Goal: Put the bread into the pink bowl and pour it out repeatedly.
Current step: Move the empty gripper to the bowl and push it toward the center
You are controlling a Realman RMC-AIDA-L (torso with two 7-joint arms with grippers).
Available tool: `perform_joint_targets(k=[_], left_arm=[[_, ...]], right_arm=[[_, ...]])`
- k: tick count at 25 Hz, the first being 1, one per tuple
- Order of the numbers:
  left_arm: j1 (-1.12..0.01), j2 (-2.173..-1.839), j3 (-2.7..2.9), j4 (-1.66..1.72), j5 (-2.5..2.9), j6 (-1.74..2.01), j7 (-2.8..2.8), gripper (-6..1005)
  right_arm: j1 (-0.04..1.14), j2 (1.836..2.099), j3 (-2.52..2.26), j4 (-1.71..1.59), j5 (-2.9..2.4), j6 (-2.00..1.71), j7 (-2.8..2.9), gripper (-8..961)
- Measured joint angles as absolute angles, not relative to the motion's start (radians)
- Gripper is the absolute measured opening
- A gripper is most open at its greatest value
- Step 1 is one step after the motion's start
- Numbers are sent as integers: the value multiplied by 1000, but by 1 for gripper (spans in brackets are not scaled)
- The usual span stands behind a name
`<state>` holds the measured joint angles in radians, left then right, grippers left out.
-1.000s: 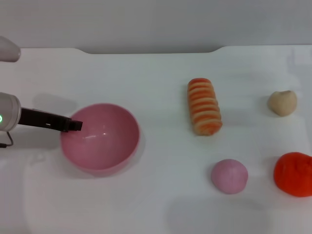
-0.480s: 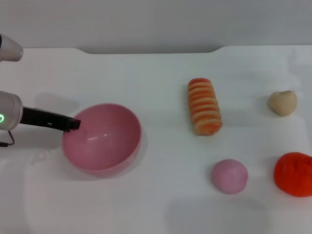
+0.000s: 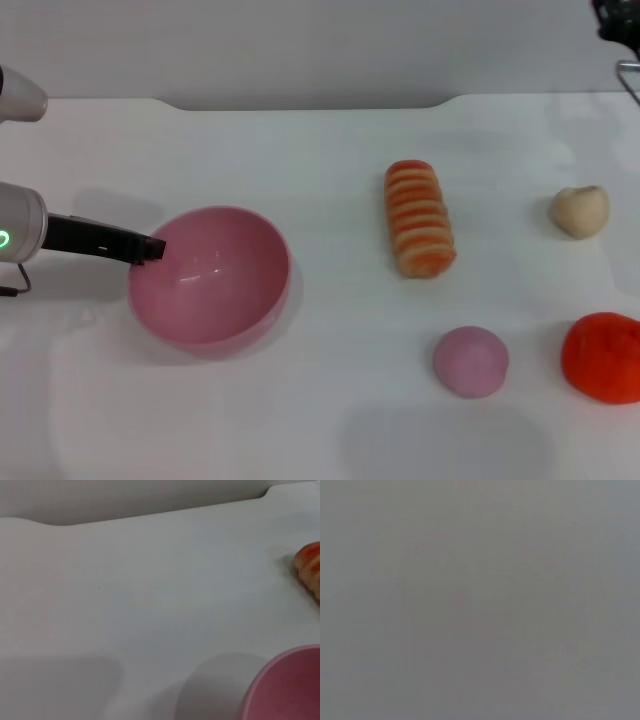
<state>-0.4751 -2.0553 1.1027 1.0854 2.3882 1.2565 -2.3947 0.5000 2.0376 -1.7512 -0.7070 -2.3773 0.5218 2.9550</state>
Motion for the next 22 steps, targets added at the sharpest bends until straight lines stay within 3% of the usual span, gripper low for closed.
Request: perform_joint_targets(k=[10,13,22], left_arm=[[-466,-2055,1116,1082,2385,1228,-2388,46],[-466,-2055,1120,1082,2385,1224,-2388,46],[-475,-2055,1172,1086,2381,1176,-2388,46]], right_arm=[[530,1953,-1711,-1007,-2379,-120,2943,566],[543,1939,-1663,-1084,-2373,-309,2905,569],[611,1969,-1286,-1083,-1932,-918,2365,581]])
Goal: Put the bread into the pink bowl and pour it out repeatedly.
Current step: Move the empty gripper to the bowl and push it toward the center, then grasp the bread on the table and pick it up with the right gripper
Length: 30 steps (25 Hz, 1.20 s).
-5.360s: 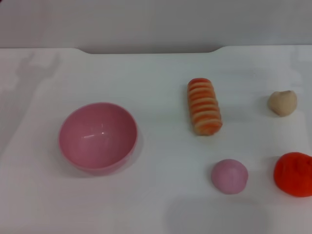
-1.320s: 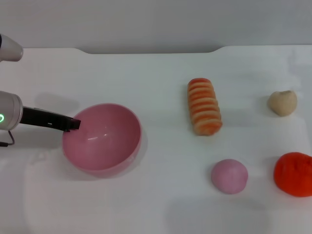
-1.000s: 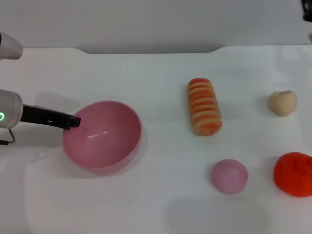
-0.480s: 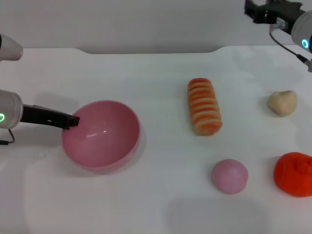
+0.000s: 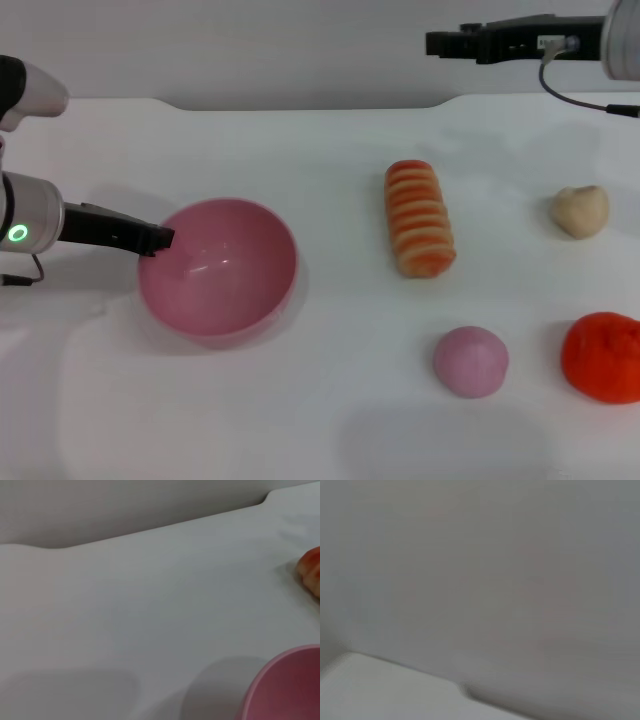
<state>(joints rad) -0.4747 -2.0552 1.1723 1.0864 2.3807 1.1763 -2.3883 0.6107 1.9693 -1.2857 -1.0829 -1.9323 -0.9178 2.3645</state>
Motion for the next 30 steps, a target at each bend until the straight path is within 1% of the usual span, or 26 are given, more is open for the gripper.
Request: perform_joint_targets(k=[1,2,3,6,8,12,16,18,21,27,30], left_arm=[[-475,-2056,1182,1087,2380,1170,-2388,46],[-475,-2056,1187,1088,2380,1166,-2388,46],[-476,-2056,1193,1089,2380,1163,-2388,46],[-479,-2056,1204,1090,2380,1155,-2388,46],[-480,-2056,1210,1090,2379,1149,-2388,46],[-484,-2057,1216,1090,2379,1148,-2388,46],[-492,-2057,1218,1091,2379,1154,-2388,46],[-496,-2057,1223,1091,2379,1154,-2388,46],[-499,-2057,1243,1087,2374,1144,-2388,46],[-493,-2057,1274,1084,2365,1123,-2388,46],[-489,-2058,1280,1083,2362,1121,-2388,46]], right_arm=[[656,1959,-1181,-1006,-1871,-1054,2310,583],[656,1959,-1181,-1006,-1871,-1054,2310,584],[673,1950,-1152,-977,-1870,-1102,2308,585],[710,1915,-1100,-898,-1889,-1194,2313,589],[720,1897,-1096,-884,-1966,-1218,2360,592],[736,1892,-1095,-903,-2098,-1240,2432,597],[789,1889,-1094,-898,-2235,-1306,2479,602],[823,1899,-1099,-886,-2292,-1339,2480,605],[852,1925,-1104,-863,-2346,-1347,2471,609],[874,2002,-1106,-833,-2412,-1338,2393,617],[880,2033,-1109,-831,-2457,-1328,2375,621]])
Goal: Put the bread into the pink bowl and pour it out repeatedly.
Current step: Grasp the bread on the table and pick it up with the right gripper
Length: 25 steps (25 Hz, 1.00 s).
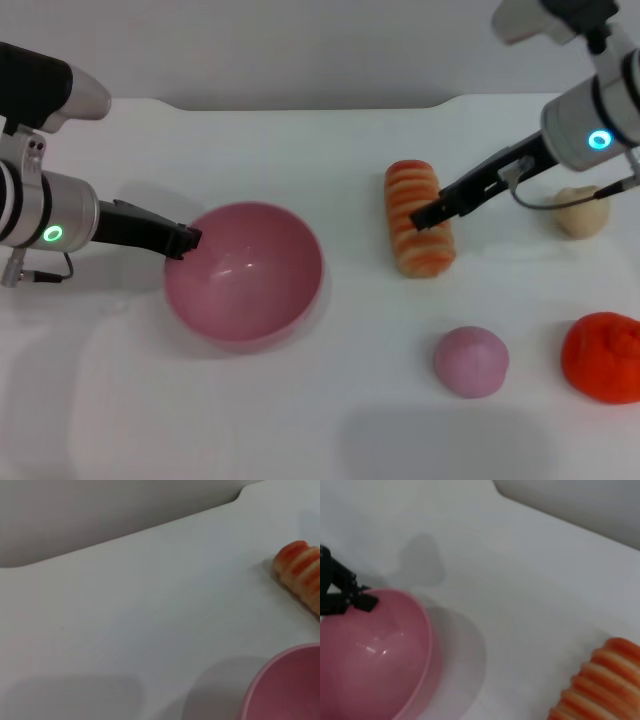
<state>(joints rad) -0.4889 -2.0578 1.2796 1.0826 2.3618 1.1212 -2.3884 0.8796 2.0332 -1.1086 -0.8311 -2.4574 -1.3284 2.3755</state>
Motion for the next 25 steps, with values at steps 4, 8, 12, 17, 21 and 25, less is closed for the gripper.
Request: perform_joint_targets(k=[4,8,12,17,21,25], left_arm=[[-483,-2058,1290,1082,2355,1121,-2388,46],[-482,-2058,1291,1081,2353,1121,-2389,46],[-483,-2058,1297,1081,2344,1120,-2389,46],[-488,-2059,1302,1081,2338,1118,-2394,46],[-489,-2060,1311,1081,2329,1118,-2400,46],[-489,-2060,1311,1081,2323,1121,-2402,46]], right_arm=[[884,2054,-1119,-810,-2489,-1296,2368,626],[889,2056,-1129,-795,-2509,-1265,2367,641],[893,2059,-1130,-782,-2528,-1226,2368,657],[896,2062,-1151,-755,-2530,-1175,2364,664],[896,2067,-1181,-735,-2529,-1141,2359,656],[898,2072,-1218,-714,-2525,-1098,2358,649]])
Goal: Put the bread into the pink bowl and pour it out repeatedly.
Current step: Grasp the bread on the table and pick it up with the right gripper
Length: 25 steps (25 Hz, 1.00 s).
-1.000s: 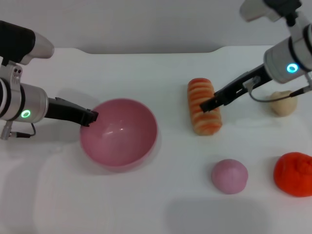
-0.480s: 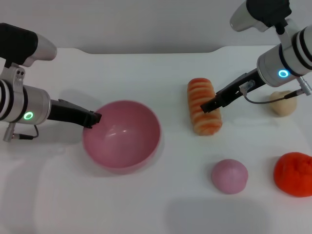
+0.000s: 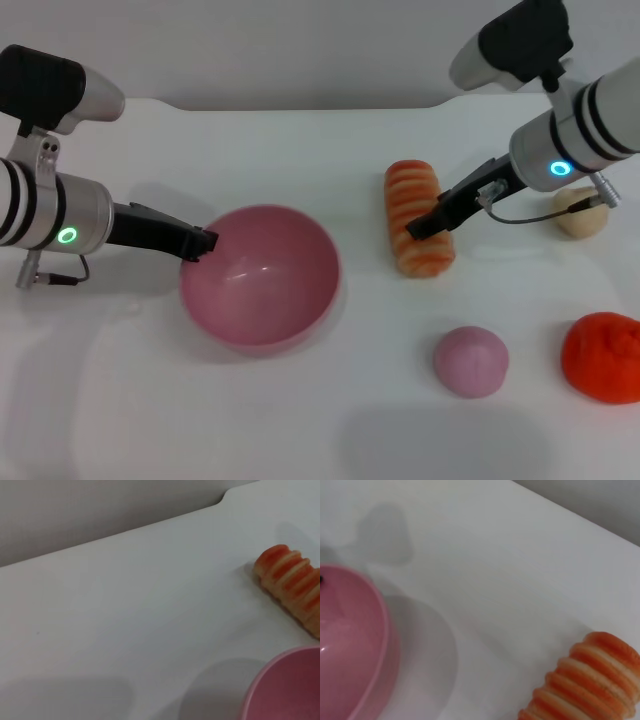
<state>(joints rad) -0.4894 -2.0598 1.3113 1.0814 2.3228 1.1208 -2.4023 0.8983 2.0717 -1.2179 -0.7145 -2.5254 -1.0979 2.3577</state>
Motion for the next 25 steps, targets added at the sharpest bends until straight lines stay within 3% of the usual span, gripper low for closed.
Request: perform_joint_targets(k=[25], left_arm=[[-489,-2060,1339,1081,2313,1123,-2402,46]], right_arm=[[924,2076,-1248,-586,-2511,-983,2360,601]])
